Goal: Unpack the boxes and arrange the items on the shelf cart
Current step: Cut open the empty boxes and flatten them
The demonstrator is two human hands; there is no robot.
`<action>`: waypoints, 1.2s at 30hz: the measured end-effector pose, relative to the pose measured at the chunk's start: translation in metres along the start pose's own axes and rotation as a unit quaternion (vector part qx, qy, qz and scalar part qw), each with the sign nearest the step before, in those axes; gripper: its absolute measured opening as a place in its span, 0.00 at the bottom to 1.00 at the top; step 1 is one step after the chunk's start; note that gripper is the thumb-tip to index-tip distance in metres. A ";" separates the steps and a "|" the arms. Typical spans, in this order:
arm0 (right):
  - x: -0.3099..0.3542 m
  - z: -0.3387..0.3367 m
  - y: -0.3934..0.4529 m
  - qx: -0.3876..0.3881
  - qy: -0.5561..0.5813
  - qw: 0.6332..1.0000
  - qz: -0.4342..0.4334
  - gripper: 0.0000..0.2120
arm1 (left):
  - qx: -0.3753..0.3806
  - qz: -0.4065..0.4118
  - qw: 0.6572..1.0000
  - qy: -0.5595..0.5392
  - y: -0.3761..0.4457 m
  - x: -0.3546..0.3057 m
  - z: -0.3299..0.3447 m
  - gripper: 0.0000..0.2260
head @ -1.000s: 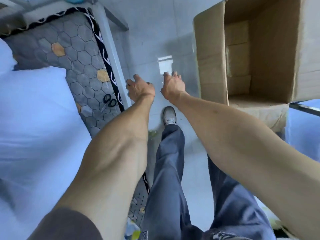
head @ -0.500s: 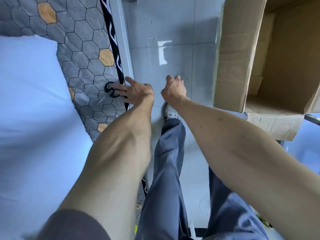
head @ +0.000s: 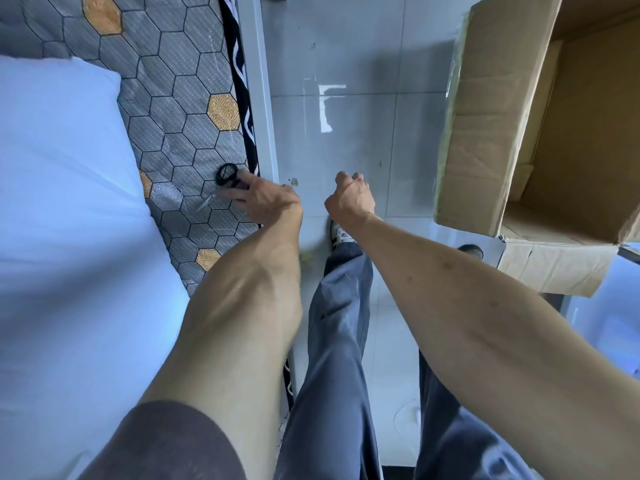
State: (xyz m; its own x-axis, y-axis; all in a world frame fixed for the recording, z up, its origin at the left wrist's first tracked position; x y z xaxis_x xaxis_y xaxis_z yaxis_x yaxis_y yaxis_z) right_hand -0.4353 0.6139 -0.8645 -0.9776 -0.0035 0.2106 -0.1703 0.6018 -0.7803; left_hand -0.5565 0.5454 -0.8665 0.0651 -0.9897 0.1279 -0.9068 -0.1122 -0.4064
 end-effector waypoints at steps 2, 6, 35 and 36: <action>-0.005 -0.001 -0.001 -0.002 0.009 1.000 0.005 0.19 | -0.013 0.010 1.000 0.002 0.006 0.008 -0.002 0.32; -0.014 -0.005 -0.006 0.008 0.028 0.999 0.034 0.17 | 0.012 0.007 1.000 0.015 0.012 0.022 -0.011 0.19; -0.170 -0.242 -0.162 -0.131 0.317 0.921 0.182 0.14 | 0.053 0.341 0.938 -0.047 -0.332 -0.088 -0.128 0.08; -0.179 -0.259 -0.171 -0.140 0.326 0.916 0.185 0.14 | 0.062 0.362 0.928 -0.057 -0.352 -0.096 -0.135 0.08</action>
State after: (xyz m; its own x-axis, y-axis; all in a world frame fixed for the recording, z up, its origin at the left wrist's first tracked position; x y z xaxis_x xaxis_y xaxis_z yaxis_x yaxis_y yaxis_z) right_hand -0.1995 0.7185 -0.6162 -0.6639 0.6656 0.3407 0.2858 0.6470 -0.7069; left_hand -0.3001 0.6922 -0.6140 -0.4921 -0.8123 -0.3131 -0.6765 0.5832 -0.4497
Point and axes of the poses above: each hand's wrist, its own y-axis towards the middle knuckle, its own z-axis out of the palm, x = y × z, the point moved 2 cm from there along y, towards the middle knuckle, and after that the axes turned 9 degrees about -x, right-handed, at the moved point
